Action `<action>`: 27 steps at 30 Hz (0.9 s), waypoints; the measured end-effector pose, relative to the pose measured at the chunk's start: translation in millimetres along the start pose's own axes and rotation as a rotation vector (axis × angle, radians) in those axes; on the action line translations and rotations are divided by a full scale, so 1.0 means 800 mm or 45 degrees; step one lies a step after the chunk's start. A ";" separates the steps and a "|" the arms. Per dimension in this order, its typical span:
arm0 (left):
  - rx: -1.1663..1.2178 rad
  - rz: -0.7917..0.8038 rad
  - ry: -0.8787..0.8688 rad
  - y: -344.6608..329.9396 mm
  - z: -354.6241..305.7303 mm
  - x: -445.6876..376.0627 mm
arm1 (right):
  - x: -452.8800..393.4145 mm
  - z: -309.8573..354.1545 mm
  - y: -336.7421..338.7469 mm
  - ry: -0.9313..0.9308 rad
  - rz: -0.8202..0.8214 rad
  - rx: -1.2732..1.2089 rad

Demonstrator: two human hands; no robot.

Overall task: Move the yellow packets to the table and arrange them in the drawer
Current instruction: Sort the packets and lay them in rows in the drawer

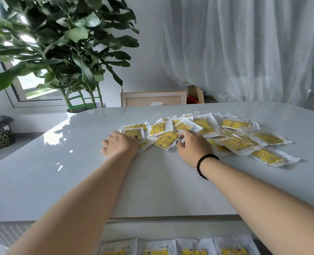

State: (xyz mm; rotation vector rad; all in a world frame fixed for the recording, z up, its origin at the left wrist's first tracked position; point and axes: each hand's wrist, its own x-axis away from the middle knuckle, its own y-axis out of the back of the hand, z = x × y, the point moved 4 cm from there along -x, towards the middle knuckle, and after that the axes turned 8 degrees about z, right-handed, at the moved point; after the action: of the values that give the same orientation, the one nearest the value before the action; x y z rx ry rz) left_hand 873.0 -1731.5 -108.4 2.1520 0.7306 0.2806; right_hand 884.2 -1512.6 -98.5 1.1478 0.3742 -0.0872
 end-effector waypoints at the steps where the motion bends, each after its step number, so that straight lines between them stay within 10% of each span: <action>1: -0.026 0.023 -0.024 -0.002 0.000 -0.001 | 0.001 0.000 -0.001 0.018 0.006 -0.005; 19: 0.627 0.144 -0.923 -0.002 -0.028 0.035 | 0.005 0.008 0.003 0.290 -0.197 -0.219; 27: 1.181 0.624 -0.650 -0.005 -0.026 0.035 | 0.009 0.011 0.005 0.276 0.022 -0.484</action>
State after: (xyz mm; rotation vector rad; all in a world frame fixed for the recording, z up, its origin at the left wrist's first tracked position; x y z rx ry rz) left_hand 884.7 -1699.8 -99.7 3.0805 -0.0196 -0.4502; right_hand 894.0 -1518.1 -94.1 0.7852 0.5476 0.1207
